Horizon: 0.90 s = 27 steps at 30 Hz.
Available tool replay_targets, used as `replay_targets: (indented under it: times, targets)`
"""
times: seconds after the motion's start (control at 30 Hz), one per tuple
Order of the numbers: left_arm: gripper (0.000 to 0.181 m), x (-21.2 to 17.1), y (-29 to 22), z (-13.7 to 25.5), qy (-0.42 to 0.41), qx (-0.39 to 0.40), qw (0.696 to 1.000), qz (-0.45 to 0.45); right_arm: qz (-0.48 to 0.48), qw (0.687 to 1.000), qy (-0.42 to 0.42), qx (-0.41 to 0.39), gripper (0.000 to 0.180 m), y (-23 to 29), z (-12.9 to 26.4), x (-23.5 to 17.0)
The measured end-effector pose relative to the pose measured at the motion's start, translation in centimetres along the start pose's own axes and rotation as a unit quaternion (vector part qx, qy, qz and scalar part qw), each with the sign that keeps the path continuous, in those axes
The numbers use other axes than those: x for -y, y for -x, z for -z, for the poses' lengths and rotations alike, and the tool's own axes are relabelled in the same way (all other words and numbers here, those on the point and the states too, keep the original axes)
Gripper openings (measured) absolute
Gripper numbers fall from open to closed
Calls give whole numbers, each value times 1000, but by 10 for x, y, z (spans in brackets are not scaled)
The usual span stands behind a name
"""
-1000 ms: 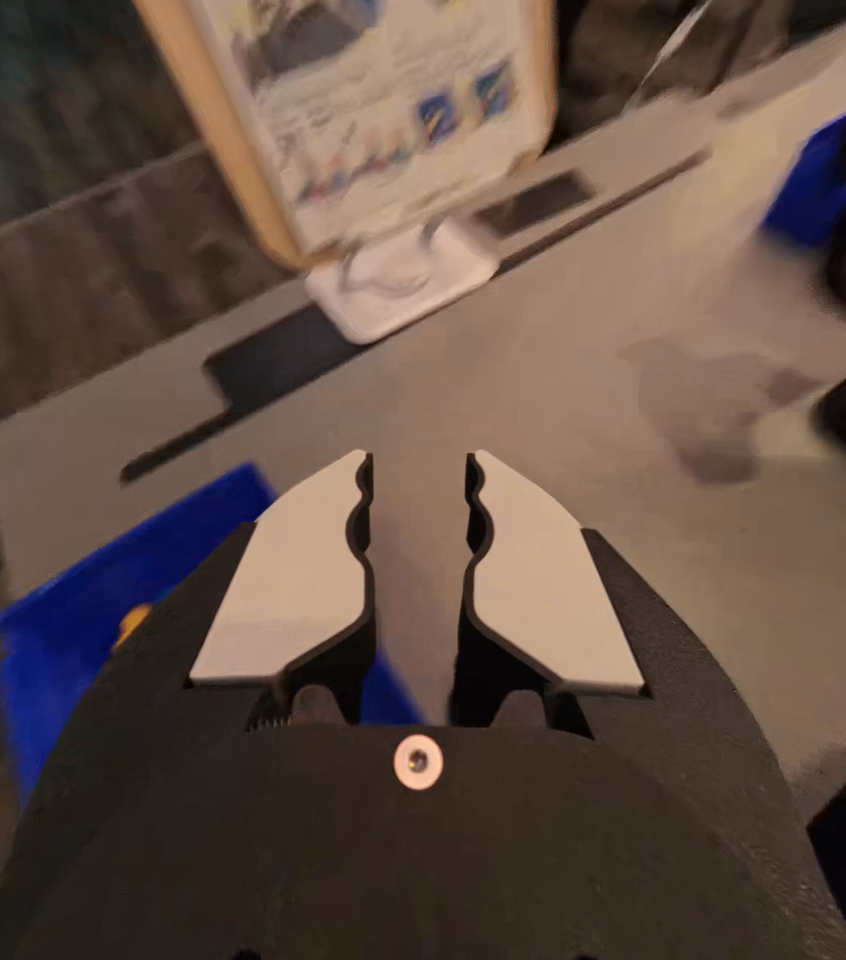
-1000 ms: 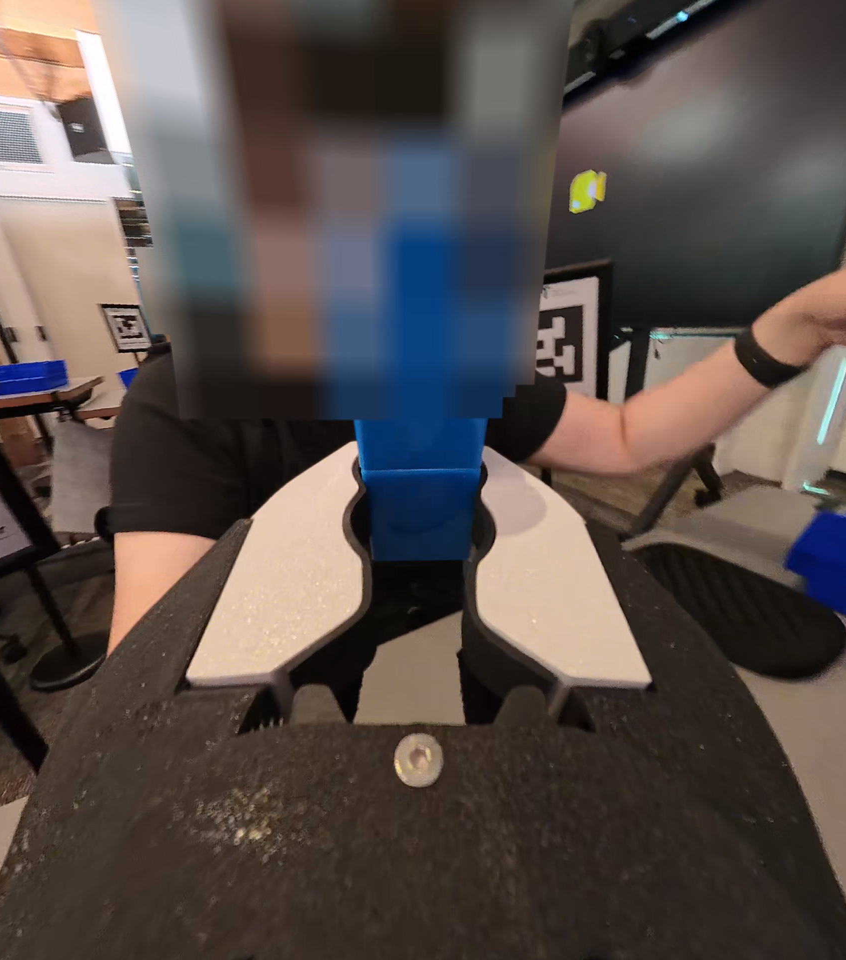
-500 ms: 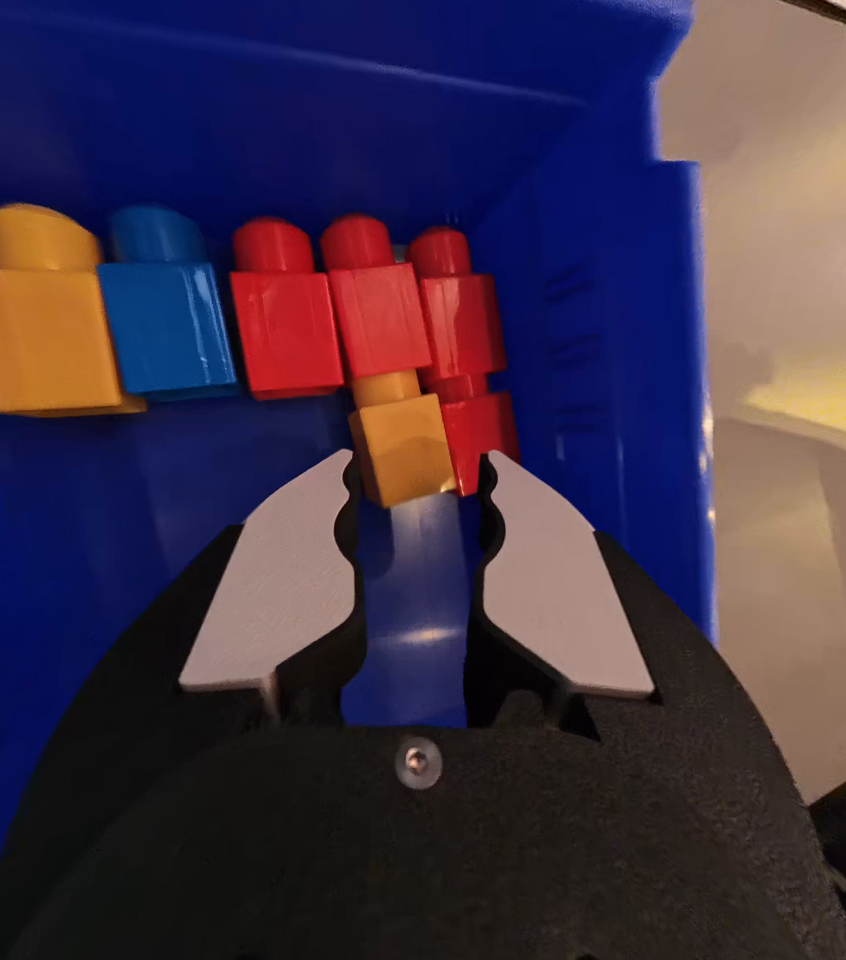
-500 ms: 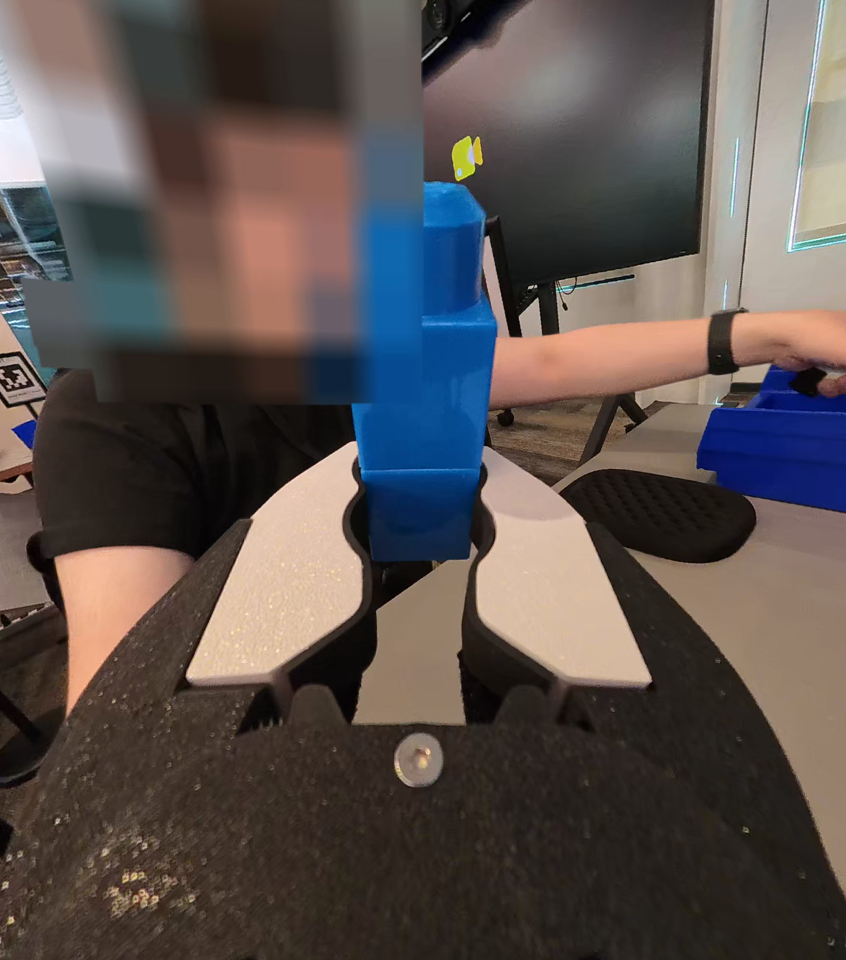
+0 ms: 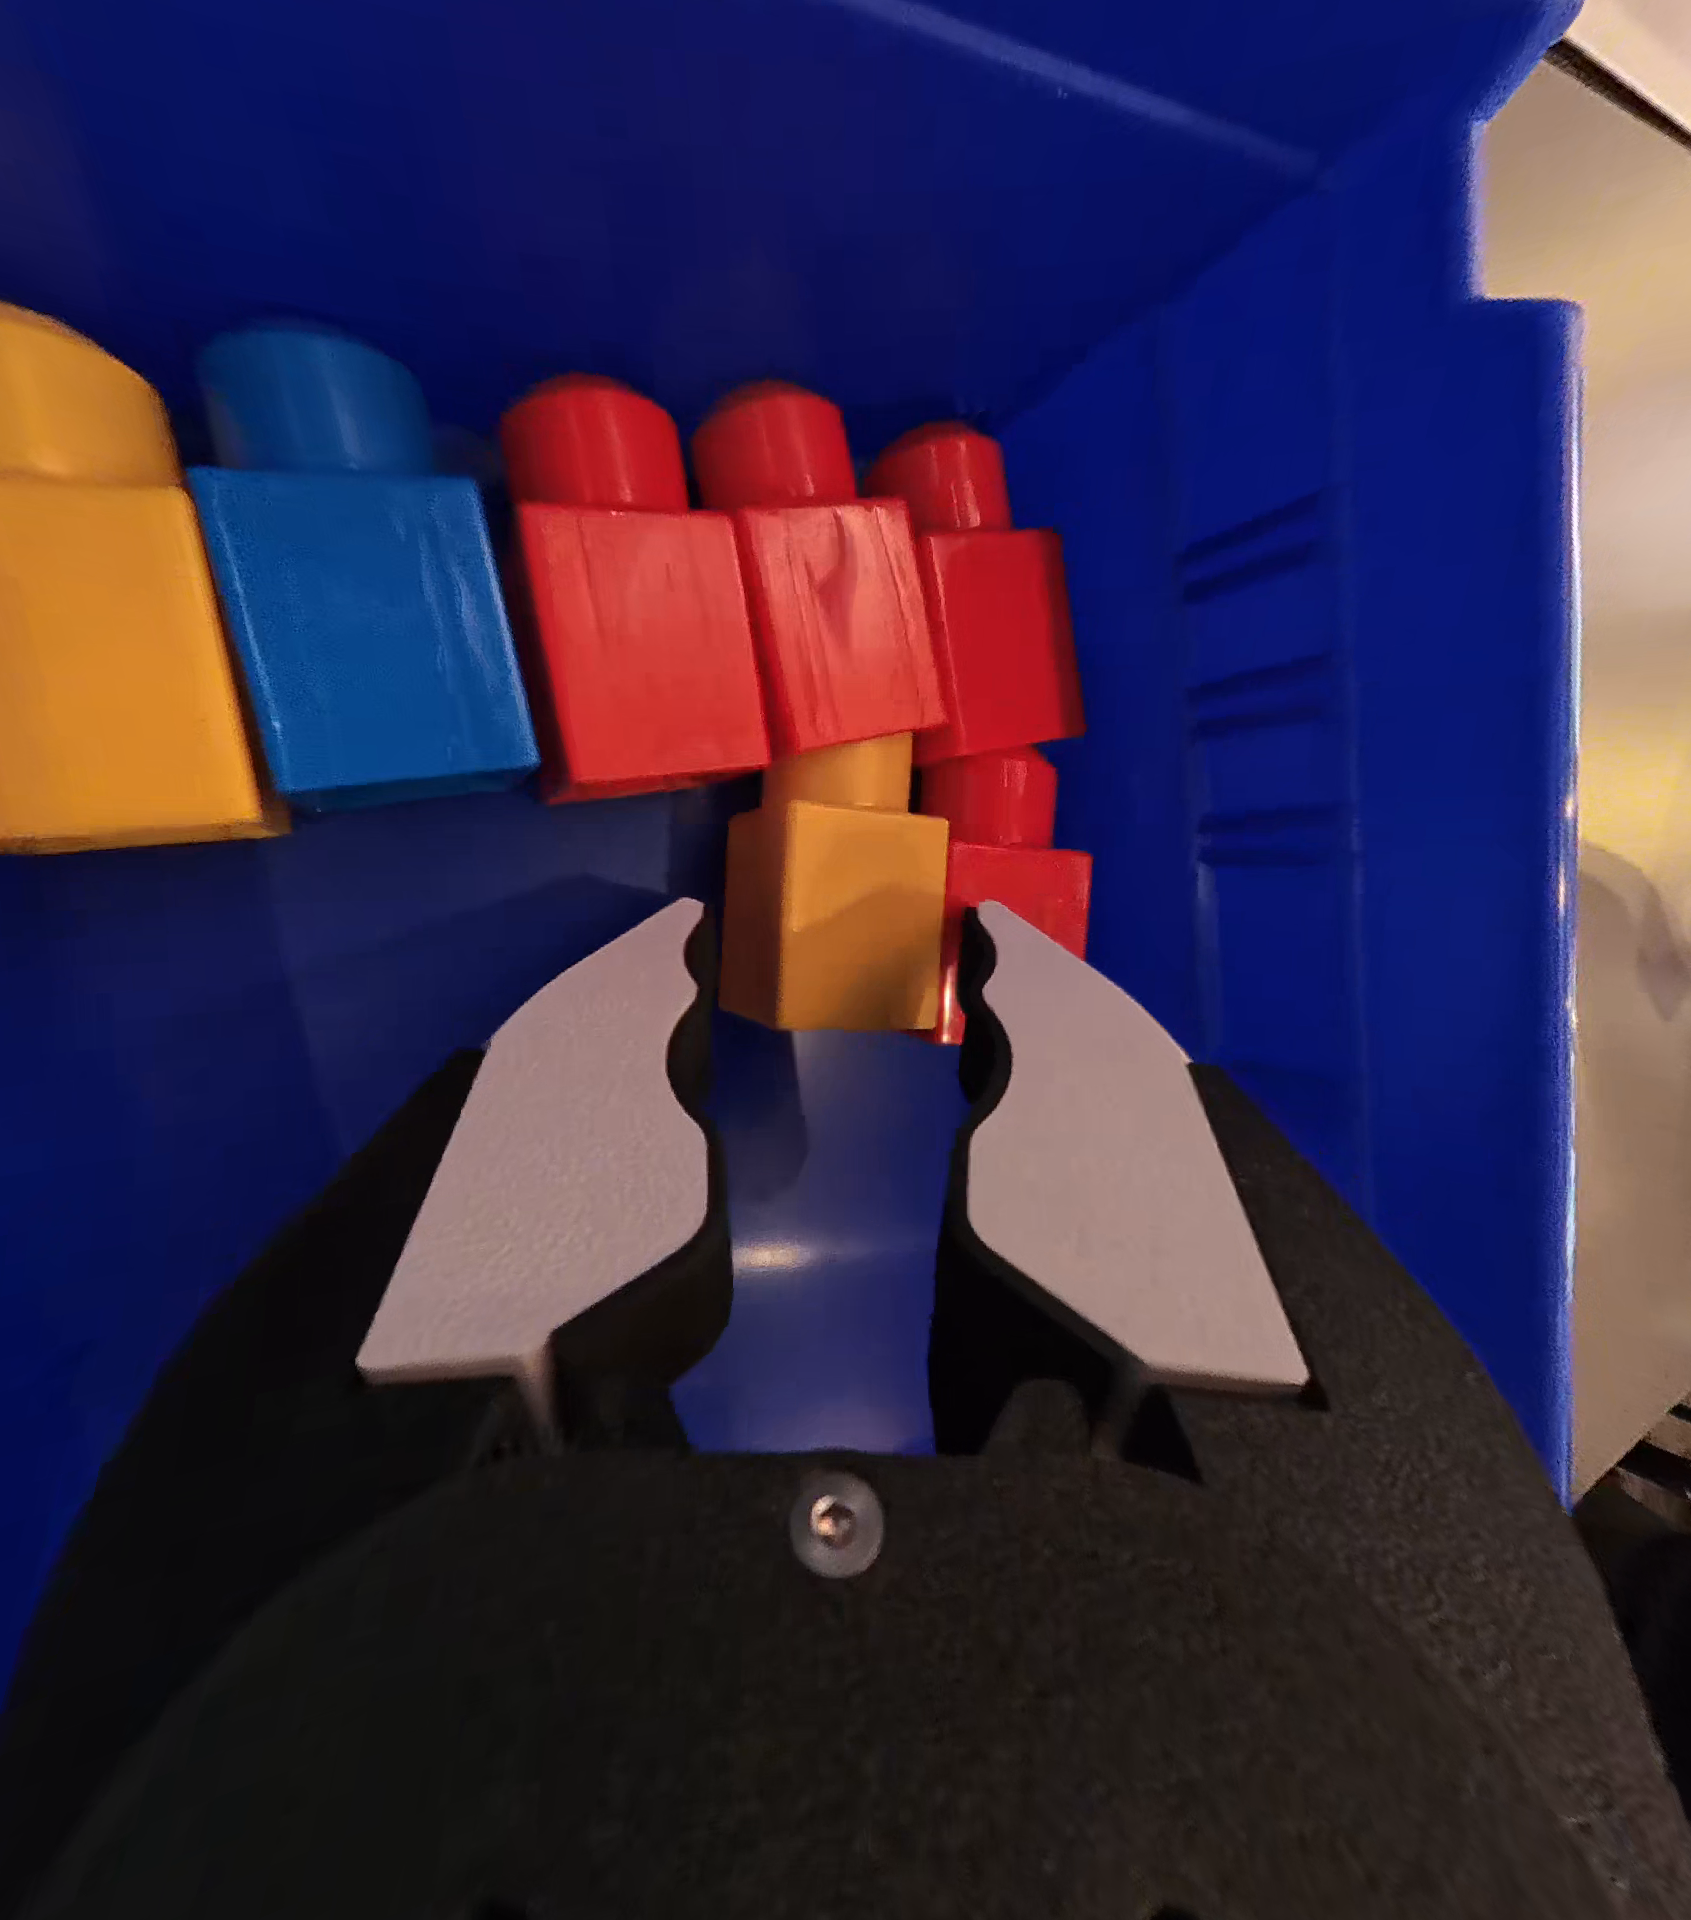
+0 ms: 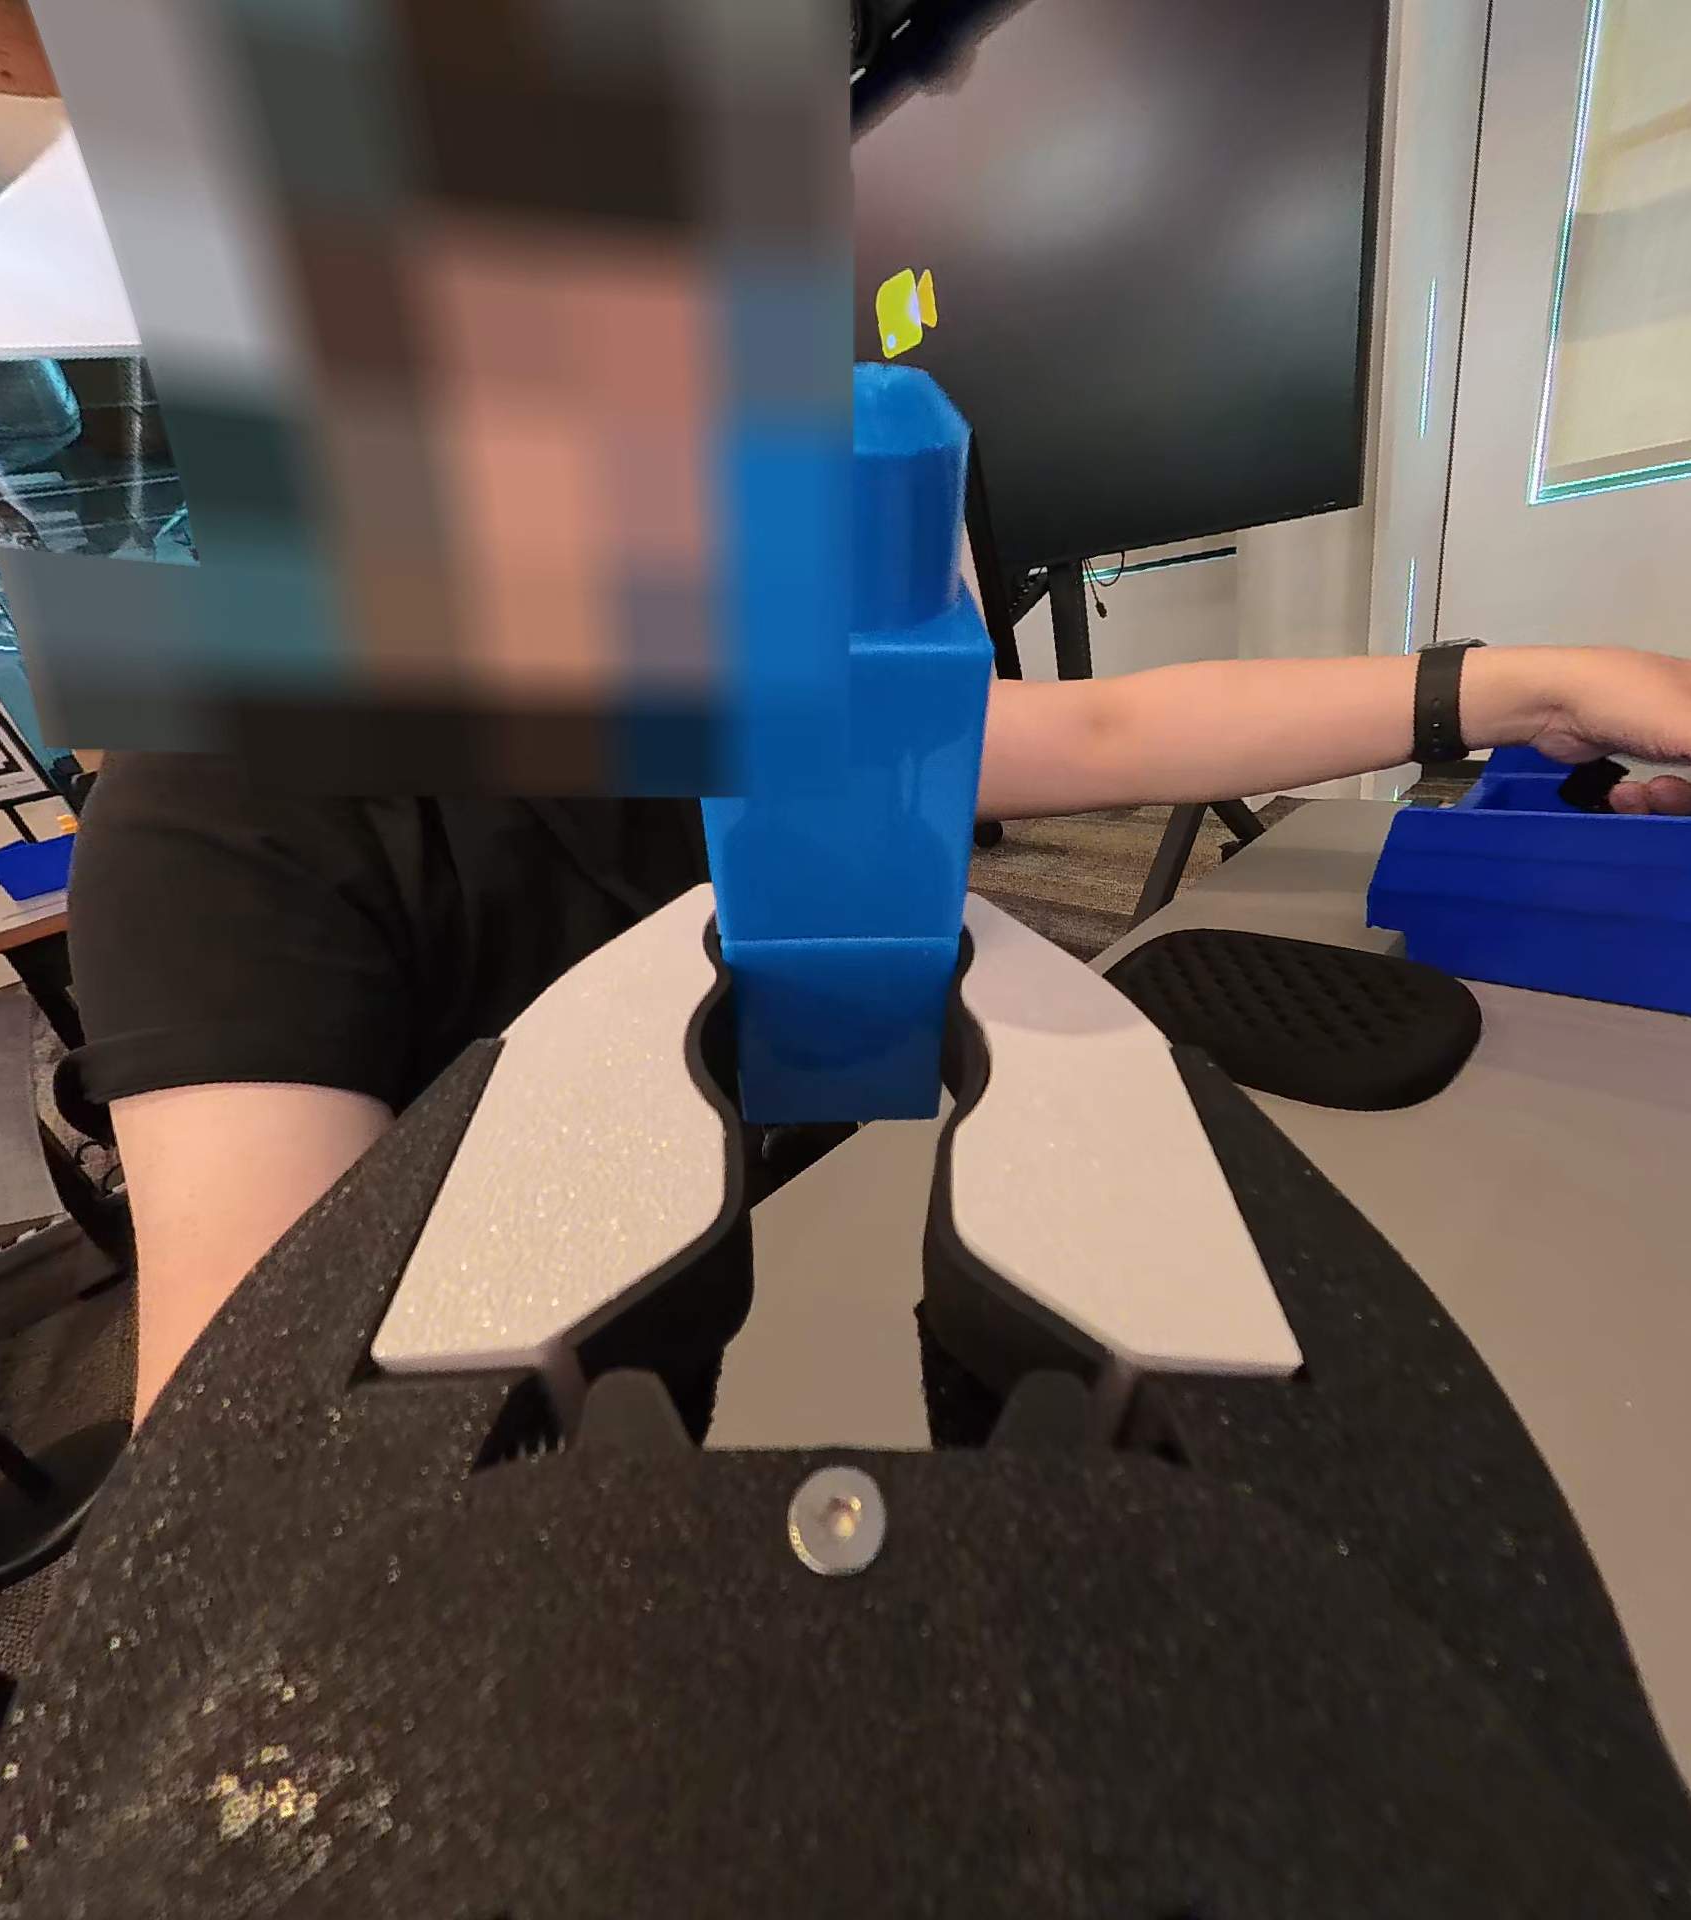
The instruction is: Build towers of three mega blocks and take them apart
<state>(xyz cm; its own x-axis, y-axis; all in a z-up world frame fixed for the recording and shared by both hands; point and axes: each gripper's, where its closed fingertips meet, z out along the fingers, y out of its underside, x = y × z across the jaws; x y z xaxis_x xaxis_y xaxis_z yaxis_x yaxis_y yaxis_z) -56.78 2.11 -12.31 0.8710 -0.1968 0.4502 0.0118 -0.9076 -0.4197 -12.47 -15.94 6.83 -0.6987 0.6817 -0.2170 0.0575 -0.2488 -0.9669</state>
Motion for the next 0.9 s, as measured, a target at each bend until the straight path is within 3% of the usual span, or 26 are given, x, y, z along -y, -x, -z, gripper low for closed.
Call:
replay_targets:
  times: [0.17, 0.3, 0.47, 0.73, 0.9]
  targets:
    - [42, 1, 6, 2, 2, 5, 1000, -20, -1, 1000, 1, 0, 35, 0, 2, 0]
    - [39, 2, 6, -1, 22, 31, 995, -92, -1, 1000, -3, 2, 35, 1, 3, 0]
    - [38, -5, 7, -8, 112, 72, 977, -169, -6, 1000, -2, 1, 35, -1, 3, -1]
    - [37, -2, 11, -18, 165, 131, 961, -180, -11, 1000, 5, -4, 35, -2, 5, -3]
    - [37, -17, 15, -2, 172, 134, 959, -182, -6, 1000, 6, -4, 35, 1, 7, -2]
